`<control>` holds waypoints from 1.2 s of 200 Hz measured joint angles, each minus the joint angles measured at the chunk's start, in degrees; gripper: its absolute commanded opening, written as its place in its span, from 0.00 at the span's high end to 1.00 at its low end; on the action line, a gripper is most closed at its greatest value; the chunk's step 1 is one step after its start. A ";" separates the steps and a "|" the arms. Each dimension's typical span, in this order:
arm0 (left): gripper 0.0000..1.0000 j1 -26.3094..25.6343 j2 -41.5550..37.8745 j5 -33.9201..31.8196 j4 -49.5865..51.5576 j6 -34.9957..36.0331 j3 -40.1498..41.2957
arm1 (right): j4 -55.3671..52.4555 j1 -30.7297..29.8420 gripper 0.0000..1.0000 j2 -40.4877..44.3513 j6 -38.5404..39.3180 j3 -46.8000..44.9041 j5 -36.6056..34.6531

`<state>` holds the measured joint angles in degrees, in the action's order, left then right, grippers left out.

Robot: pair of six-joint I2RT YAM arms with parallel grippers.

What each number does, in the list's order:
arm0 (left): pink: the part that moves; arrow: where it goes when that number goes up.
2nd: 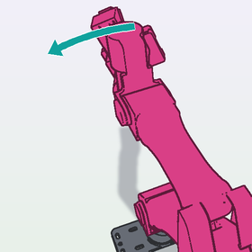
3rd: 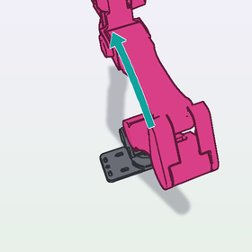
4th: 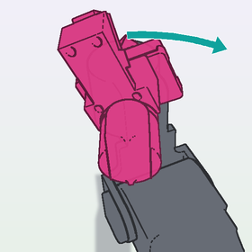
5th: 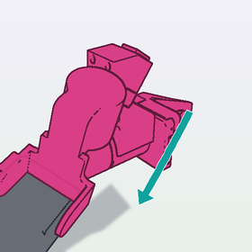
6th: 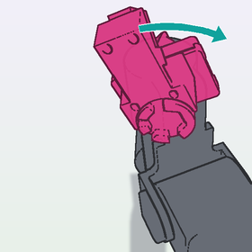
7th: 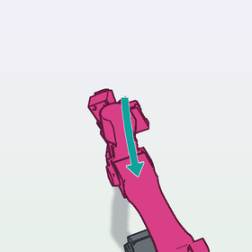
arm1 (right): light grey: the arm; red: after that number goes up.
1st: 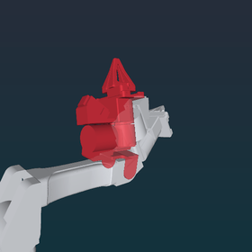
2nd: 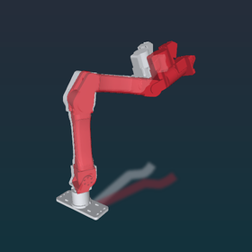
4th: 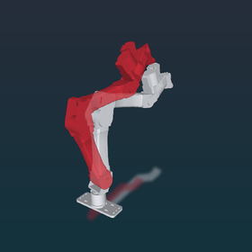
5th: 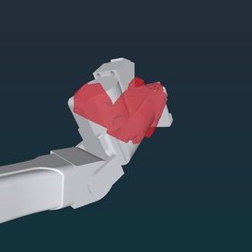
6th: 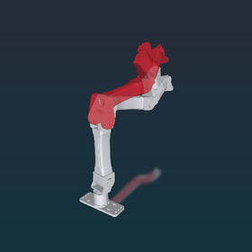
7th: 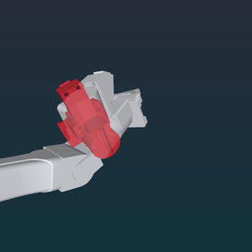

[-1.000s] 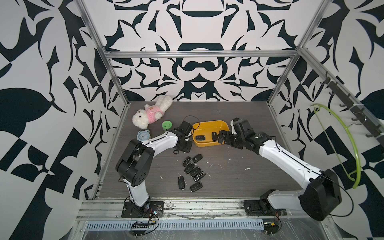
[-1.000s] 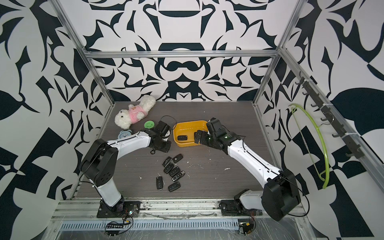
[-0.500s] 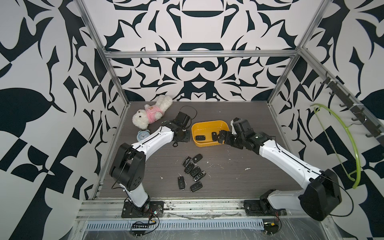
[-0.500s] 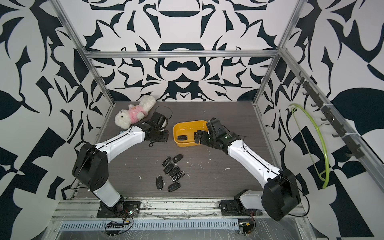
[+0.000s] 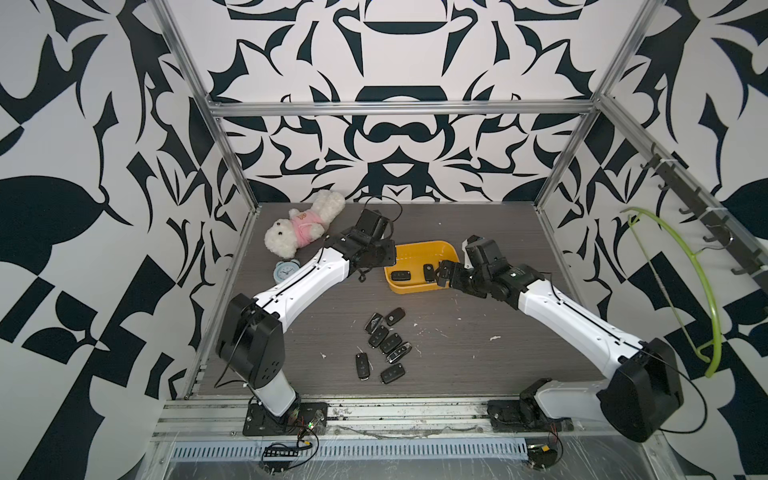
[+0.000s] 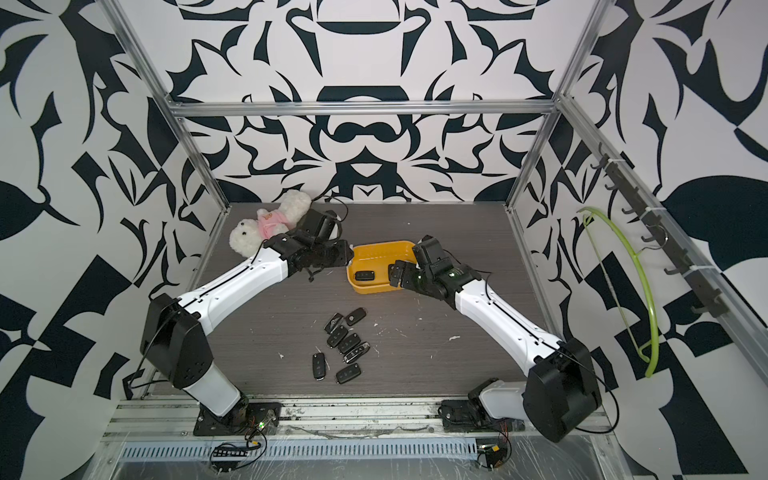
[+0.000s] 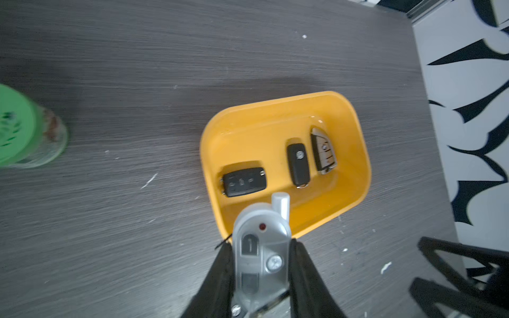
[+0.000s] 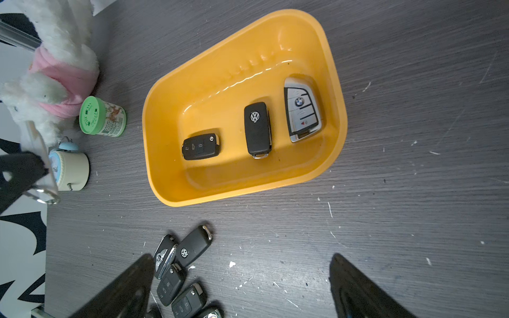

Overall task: Place the car key into the storage box
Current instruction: Place the car key in the storage box.

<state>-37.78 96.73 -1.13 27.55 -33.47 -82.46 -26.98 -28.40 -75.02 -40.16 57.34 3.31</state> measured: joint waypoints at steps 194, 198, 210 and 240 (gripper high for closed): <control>0.93 -5.38 30.64 -7.85 4.61 -11.32 -20.11 | -0.11 0.00 0.00 5.57 -0.04 -4.59 -3.80; 0.90 -5.38 30.69 -7.89 4.81 -11.34 -20.11 | -0.11 0.00 0.00 5.57 -0.02 -4.59 -3.80; 0.75 -5.38 30.86 -7.91 4.92 -11.43 -20.11 | -0.11 0.00 0.00 5.57 -0.04 -4.59 -3.80; 0.44 -5.38 30.97 -7.91 4.98 -11.74 -20.11 | -0.11 0.00 0.00 5.57 -0.04 -4.59 -3.80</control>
<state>-43.16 127.70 -9.04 32.53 -45.21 -102.56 -27.09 -28.40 -69.45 -40.21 52.75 -0.49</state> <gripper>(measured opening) 0.487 0.997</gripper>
